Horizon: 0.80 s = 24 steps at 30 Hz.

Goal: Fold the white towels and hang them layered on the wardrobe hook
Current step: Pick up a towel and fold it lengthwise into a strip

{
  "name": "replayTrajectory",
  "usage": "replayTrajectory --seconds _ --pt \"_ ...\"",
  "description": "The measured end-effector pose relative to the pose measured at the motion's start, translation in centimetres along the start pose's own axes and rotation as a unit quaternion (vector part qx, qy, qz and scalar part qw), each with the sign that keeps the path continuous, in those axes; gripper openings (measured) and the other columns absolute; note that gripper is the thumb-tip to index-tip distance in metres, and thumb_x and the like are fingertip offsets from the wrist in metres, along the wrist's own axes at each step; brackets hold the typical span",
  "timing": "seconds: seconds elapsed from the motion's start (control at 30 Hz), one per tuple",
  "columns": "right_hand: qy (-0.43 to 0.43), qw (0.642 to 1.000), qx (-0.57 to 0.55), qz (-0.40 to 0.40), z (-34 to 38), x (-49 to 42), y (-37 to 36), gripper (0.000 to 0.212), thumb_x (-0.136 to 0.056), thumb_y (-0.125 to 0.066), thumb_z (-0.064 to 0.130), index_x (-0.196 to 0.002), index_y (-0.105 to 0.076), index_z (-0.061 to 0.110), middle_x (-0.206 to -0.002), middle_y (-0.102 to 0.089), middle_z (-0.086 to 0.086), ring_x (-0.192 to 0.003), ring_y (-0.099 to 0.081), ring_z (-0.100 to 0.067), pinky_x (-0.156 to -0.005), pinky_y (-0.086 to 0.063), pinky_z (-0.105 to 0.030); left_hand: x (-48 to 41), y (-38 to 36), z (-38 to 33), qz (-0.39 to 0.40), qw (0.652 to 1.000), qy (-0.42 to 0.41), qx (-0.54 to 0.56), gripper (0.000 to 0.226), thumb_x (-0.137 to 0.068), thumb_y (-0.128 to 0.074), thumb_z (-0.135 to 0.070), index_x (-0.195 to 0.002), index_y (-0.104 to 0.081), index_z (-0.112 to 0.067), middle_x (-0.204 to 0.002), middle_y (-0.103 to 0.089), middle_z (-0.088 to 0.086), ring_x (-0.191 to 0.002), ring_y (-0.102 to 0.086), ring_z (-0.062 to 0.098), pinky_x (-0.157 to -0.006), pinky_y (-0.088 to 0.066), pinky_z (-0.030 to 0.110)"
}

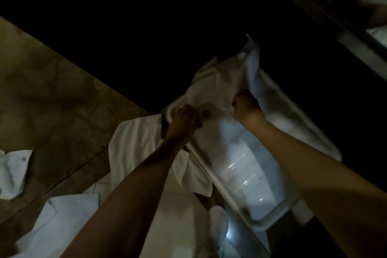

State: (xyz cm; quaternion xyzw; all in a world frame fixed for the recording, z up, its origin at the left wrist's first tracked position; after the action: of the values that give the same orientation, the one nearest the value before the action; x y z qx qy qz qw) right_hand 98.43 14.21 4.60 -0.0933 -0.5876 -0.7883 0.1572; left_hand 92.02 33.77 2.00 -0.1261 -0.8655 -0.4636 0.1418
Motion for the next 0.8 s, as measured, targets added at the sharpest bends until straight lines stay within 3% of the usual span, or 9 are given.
replayTrajectory --seconds 0.07,0.17,0.27,0.37,0.4,0.47,0.6,0.73,0.8 --pt "-0.027 0.999 -0.030 0.002 -0.1 2.2 1.4 0.025 -0.098 -0.041 -0.001 -0.106 -0.063 -0.007 -0.120 -0.057 -0.024 -0.106 -0.058 -0.035 -0.079 -0.039 -0.029 1.4 1.1 -0.9 -0.015 0.998 0.023 0.056 0.016 -0.088 -0.070 -0.020 -0.096 -0.066 -0.006 -0.115 -0.054 0.009 -0.100 -0.055 0.024 -0.081 -0.042 0.026" --pt "-0.079 0.983 -0.165 -0.025 -0.2 6.1 4.5 0.022 -0.089 -0.048 -0.008 -0.096 -0.068 -0.009 -0.103 -0.066 -0.027 -0.099 -0.062 -0.037 -0.081 -0.043 -0.030 3.6 3.9 -2.1 -0.035 0.989 0.069 0.129 0.014 -0.087 -0.071 -0.016 -0.083 -0.058 -0.013 -0.096 -0.058 0.004 -0.072 -0.059 0.011 -0.061 -0.041 0.015" --pt "-0.115 0.964 -0.239 -0.034 0.6 10.5 8.8 0.031 -0.087 -0.048 -0.012 -0.102 -0.073 -0.005 -0.106 -0.071 -0.022 -0.101 -0.065 -0.034 -0.088 -0.044 -0.026 6.5 8.2 -3.7 -0.043 0.965 0.106 0.238 0.014 -0.090 -0.068 -0.009 -0.082 -0.057 -0.013 -0.085 -0.065 0.011 -0.052 -0.063 0.003 -0.042 -0.044 0.012" --pt "-0.153 0.945 -0.287 -0.028 2.4 15.6 13.0 0.028 -0.090 -0.051 -0.007 -0.106 -0.073 -0.002 -0.104 -0.072 -0.020 -0.101 -0.066 -0.032 -0.087 -0.045 -0.025 11.0 13.9 -6.2 -0.034 0.953 0.104 0.282 0.012 -0.088 -0.070 -0.008 -0.088 -0.058 -0.009 -0.092 -0.066 0.015 -0.071 -0.070 0.017 -0.059 -0.059 0.028" --pt "-0.161 0.941 -0.295 -0.029 3.3 17.5 14.5 0.021 -0.090 -0.056 -0.003 -0.100 -0.075 -0.002 -0.096 -0.073 -0.019 -0.097 -0.066 -0.031 -0.084 -0.045 -0.027 12.9 15.8 -7.2 -0.024 0.953 0.095 0.288 0.011 -0.088 -0.070 -0.009 -0.088 -0.059 -0.010 -0.090 -0.066 0.015 -0.074 -0.071 0.018 -0.068 -0.061 0.038" --pt "-0.154 0.943 -0.292 -0.034 5.3 21.6 17.6 0.007 -0.087 -0.069 0.006 -0.085 -0.074 0.003 -0.080 -0.069 -0.009 -0.087 -0.062 -0.024 -0.075 -0.042 -0.025 16.9 19.8 -9.2 -0.024 0.959 0.051 0.279 0.013 -0.090 -0.068 -0.009 -0.082 -0.059 -0.013 -0.083 -0.066 0.013 -0.068 -0.070 0.012 -0.071 -0.058 0.045" --pt "-0.137 0.952 -0.265 -0.067 9.2 30.3 23.8 0.034 -0.084 -0.069 0.002 -0.114 -0.064 -0.014 -0.111 -0.068 -0.026 -0.106 -0.064 -0.036 -0.091 -0.049 -0.039 25.7 27.1 -12.3 -0.050 0.962 -0.009 0.268 0.013 -0.089 -0.068 -0.008 -0.080 -0.060 -0.015 -0.083 -0.067 0.010 -0.069 -0.071 0.012 -0.059 -0.054 0.019" --pt "-0.135 0.956 -0.240 -0.103 12.5 39.0 29.6 0.018 -0.088 -0.064 -0.001 -0.102 -0.073 -0.006 -0.100 -0.072 -0.021 -0.095 -0.066 -0.028 -0.076 -0.047 -0.029 34.6 33.6 -14.4 -0.074 0.955 -0.041 0.285 0.012 -0.089 -0.068 -0.007 -0.081 -0.061 -0.013 -0.086 -0.065 0.006 -0.064 -0.068 0.010 -0.059 -0.052 0.018" --pt "-0.143 0.948 -0.256 -0.126 14.3 44.0 32.3 0.015 -0.091 -0.065 0.005 -0.101 -0.074 -0.002 -0.097 -0.071 -0.015 -0.090 -0.064 -0.023 -0.077 -0.047 -0.028 39.5 36.5 -15.5 -0.082 0.950 -0.067 0.292 0.009 -0.091 -0.067 -0.009 -0.085 -0.062 -0.013 -0.089 -0.064 0.006 -0.062 -0.067 0.008 -0.062 -0.053 0.020"
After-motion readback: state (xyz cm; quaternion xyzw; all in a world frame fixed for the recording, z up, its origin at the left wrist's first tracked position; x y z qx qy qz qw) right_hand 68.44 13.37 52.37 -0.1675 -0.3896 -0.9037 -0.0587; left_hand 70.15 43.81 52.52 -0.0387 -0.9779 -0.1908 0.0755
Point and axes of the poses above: each hand's wrist, its own x-axis away from the middle knuckle, its own y-axis out of the back of the hand, z = x × y, the point moved 1 cm from there along -x, towards the middle knuckle
